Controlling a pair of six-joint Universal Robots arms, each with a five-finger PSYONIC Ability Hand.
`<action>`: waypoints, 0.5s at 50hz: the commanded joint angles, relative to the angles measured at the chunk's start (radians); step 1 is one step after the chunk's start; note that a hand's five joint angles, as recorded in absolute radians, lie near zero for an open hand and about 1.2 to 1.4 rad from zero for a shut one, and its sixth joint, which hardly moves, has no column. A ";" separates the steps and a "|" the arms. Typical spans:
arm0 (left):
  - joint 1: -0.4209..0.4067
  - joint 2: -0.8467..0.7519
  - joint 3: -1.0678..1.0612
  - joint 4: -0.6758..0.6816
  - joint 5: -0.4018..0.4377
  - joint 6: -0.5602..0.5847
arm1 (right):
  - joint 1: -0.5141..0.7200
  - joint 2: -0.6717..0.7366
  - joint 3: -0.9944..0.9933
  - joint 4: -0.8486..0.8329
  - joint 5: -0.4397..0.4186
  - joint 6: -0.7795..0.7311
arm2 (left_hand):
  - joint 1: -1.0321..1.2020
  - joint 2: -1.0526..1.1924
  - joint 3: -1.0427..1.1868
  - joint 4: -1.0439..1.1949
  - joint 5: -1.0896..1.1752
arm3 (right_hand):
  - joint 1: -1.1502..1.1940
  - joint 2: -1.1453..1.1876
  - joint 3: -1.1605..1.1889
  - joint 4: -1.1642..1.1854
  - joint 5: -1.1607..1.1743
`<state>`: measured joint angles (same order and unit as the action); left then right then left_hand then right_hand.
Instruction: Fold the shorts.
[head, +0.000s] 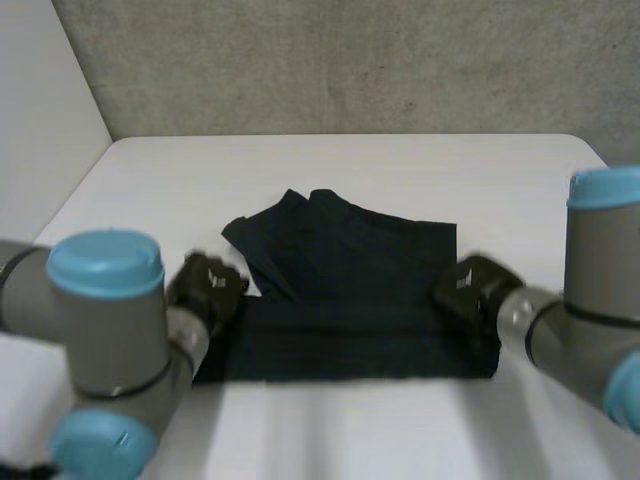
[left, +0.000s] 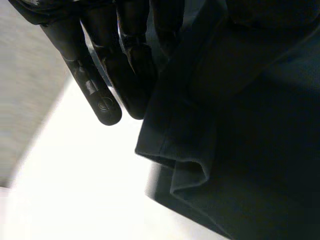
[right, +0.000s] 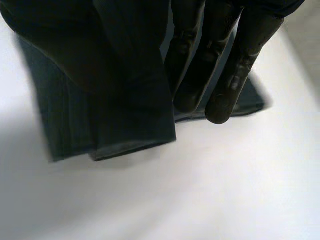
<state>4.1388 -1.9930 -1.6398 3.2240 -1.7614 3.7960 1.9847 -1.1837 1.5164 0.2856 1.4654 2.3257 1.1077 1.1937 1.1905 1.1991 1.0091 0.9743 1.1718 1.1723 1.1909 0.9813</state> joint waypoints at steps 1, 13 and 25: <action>0.023 -0.044 0.383 0.250 -0.023 0.189 | 0.028 0.056 -0.401 -0.112 0.047 0.072 | 0.289 0.203 0.206 0.197 0.213 | 0.422 0.224 0.224 0.205 0.240; 0.050 0.025 0.733 0.608 0.030 0.219 | 0.060 0.020 -0.806 -0.506 0.127 0.098 | 0.289 0.203 0.206 0.197 0.213 | 0.422 0.224 0.224 0.205 0.240; 0.057 0.075 0.405 0.574 0.033 0.028 | 0.086 0.042 -0.506 -0.566 0.115 0.092 | 0.289 0.203 0.206 0.197 0.213 | 0.422 0.224 0.224 0.205 0.240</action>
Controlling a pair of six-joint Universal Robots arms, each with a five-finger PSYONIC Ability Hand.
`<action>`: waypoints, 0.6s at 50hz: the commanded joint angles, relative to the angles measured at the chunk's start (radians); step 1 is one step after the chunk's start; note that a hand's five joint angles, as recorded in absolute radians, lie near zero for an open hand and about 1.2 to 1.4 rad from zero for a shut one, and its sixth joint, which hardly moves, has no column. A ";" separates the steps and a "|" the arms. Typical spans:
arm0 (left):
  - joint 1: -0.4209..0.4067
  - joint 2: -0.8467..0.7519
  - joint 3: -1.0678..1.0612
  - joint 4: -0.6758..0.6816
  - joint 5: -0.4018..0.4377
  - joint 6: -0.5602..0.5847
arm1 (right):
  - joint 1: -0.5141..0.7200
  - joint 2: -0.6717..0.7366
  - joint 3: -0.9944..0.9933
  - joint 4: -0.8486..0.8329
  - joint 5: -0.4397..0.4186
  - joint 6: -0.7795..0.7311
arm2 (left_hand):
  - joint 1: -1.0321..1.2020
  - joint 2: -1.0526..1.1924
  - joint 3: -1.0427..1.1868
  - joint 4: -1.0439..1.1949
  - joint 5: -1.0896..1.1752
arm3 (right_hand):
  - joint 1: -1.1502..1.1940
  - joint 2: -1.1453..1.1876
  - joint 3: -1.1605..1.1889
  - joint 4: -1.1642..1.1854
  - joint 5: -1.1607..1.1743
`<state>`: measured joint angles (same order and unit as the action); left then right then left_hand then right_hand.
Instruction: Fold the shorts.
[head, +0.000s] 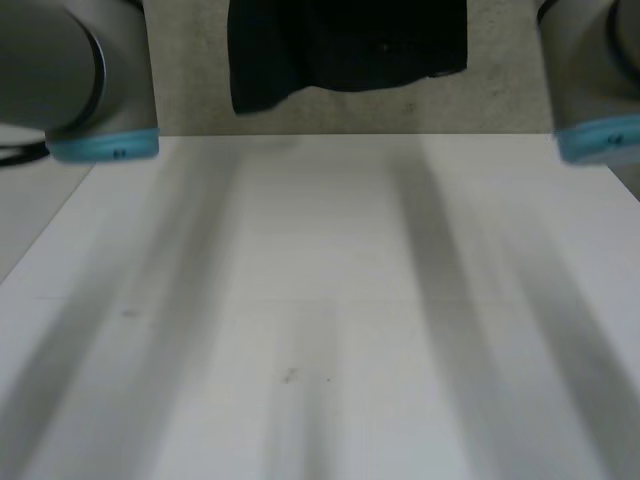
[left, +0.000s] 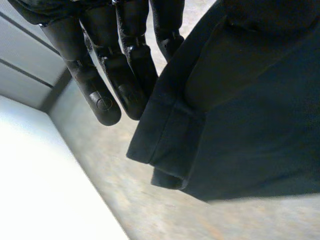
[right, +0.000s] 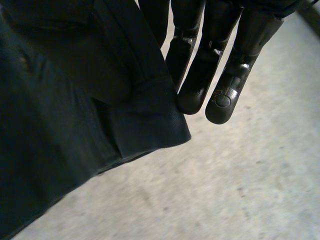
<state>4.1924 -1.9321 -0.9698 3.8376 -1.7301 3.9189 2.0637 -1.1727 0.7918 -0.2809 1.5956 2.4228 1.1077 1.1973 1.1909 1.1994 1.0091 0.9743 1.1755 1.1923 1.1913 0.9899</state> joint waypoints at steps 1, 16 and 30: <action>0.001 0.015 -0.297 -0.044 0.001 -0.096 | 0.007 0.042 0.245 -0.001 -0.019 -0.005 | 0.289 0.199 0.205 0.197 0.213 | 0.422 0.221 0.204 0.205 0.232; -0.051 -0.128 -0.635 -0.326 -0.071 -0.228 | 0.006 0.232 0.521 0.127 -0.066 -0.011 | 0.289 0.199 0.205 0.197 0.213 | 0.422 0.221 0.204 0.205 0.232; -0.080 0.131 -0.845 -0.833 -0.095 -0.211 | -0.010 0.012 0.770 0.422 -0.074 -0.014 | 0.289 0.199 0.205 0.197 0.213 | 0.422 0.221 0.204 0.205 0.232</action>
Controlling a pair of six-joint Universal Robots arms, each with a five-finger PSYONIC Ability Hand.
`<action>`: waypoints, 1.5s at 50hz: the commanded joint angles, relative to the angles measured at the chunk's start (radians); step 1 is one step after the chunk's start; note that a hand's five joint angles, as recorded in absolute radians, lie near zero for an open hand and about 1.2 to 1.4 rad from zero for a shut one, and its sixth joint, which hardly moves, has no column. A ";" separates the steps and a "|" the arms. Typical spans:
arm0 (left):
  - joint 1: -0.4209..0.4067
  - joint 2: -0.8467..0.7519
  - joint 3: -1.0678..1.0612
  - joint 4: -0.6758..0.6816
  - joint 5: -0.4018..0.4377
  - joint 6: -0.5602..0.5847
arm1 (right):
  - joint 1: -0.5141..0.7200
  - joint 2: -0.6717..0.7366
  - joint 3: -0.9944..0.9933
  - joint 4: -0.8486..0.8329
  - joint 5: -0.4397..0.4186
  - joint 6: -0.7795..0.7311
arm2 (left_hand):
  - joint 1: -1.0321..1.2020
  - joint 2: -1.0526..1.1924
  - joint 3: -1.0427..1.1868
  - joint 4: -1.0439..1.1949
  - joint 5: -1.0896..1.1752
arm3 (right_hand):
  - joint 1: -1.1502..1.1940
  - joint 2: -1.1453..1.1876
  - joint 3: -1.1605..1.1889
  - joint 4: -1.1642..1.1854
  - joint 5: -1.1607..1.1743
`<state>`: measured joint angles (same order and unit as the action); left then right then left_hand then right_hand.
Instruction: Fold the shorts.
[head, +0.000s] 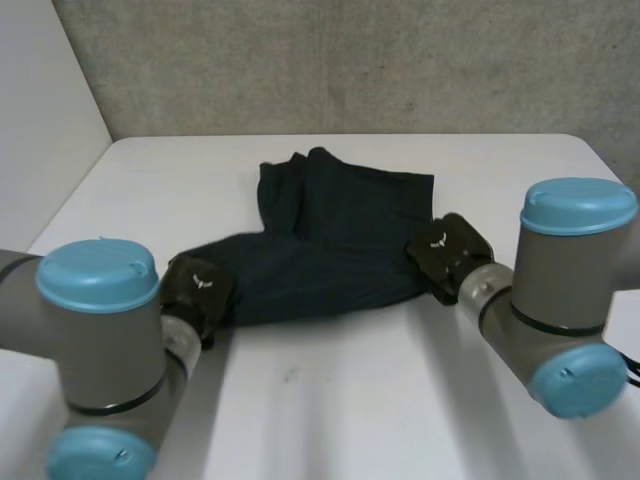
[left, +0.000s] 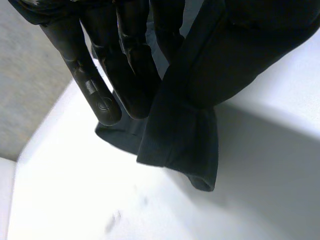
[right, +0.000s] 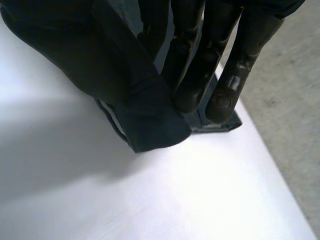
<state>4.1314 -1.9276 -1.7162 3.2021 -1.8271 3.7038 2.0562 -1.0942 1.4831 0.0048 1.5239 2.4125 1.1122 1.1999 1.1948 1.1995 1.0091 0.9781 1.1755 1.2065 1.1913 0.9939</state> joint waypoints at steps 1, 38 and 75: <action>-0.023 0.134 -0.108 -0.209 0.002 0.004 | -0.002 -0.075 0.086 0.158 -0.004 -0.006 | 0.284 0.196 0.201 0.197 0.213 | 0.418 0.221 0.190 0.205 0.228; 0.211 -0.014 0.190 0.125 0.597 0.097 | -0.082 -0.257 0.470 0.043 -0.119 -0.076 | -0.702 -0.790 -0.785 -0.789 -0.774 | 0.418 0.221 0.190 0.205 0.228; 0.214 -0.651 0.830 -0.082 0.730 0.113 | -0.085 -0.231 0.485 -0.020 -0.116 -0.075 | 0.166 0.078 0.083 0.079 0.095 | 0.418 0.221 0.190 0.205 0.228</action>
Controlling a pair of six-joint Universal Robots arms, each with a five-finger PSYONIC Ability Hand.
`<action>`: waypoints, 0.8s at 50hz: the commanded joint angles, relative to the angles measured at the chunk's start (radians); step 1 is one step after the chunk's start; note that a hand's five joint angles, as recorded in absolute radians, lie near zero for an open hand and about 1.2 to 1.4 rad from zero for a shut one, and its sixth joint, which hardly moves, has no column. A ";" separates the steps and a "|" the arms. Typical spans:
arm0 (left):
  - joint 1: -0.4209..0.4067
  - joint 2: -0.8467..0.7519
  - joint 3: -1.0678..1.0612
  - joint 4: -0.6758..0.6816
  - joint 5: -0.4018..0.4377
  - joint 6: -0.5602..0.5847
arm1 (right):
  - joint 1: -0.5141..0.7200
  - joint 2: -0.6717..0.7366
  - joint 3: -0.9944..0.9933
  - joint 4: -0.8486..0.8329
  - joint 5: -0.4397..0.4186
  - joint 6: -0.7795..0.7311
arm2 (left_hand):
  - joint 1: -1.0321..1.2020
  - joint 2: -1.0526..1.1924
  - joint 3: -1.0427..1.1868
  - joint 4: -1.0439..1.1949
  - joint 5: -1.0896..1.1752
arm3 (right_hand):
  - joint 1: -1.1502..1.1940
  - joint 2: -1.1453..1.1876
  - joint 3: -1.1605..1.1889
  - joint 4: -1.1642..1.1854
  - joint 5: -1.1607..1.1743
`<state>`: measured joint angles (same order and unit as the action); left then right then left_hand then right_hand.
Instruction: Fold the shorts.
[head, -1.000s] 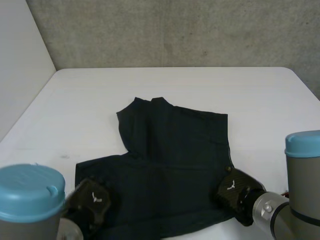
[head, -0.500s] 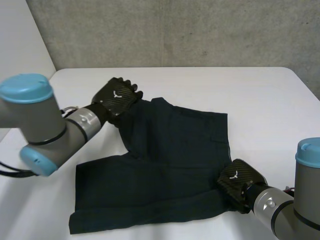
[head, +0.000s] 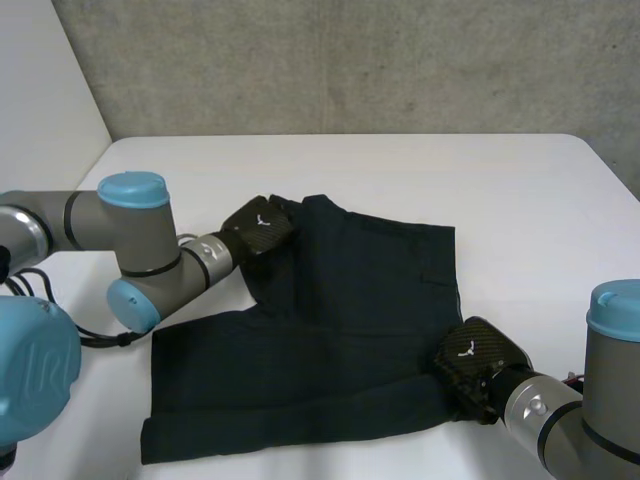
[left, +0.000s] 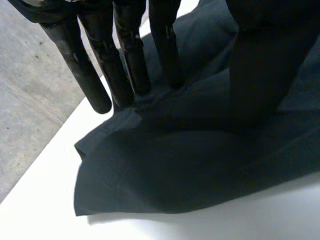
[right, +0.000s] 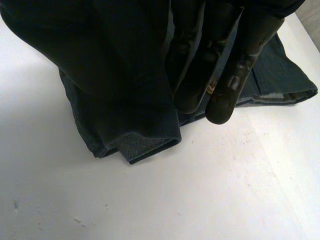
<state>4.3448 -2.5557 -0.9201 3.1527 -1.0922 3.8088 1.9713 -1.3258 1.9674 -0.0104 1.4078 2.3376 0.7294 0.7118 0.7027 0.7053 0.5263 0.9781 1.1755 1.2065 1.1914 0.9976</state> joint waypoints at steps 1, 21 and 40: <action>0.002 -0.021 0.033 -0.034 -0.008 0.008 | 0.000 0.002 0.001 -0.005 0.000 -0.001 | 0.654 0.672 0.681 0.679 0.683 | 0.418 0.221 0.190 0.205 0.224; -0.001 0.210 -0.282 -0.034 -0.376 0.003 | 0.006 0.016 0.001 -0.006 0.002 -0.001 | 0.667 0.684 0.694 0.691 0.695 | 0.418 0.221 0.190 0.205 0.224; -0.047 0.371 -0.430 -0.042 -0.554 -0.224 | 0.001 0.019 0.007 -0.019 0.003 0.000 | -0.277 -0.259 -0.250 -0.253 -0.248 | 0.418 0.221 0.190 0.205 0.224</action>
<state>4.3025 -2.2696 -1.3065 3.1123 -1.6457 3.6215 1.9768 -1.3067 1.9735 -0.0188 1.4102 2.3368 0.8750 0.8952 0.8956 0.8922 0.7205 0.9781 1.1755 1.2065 1.1914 1.0120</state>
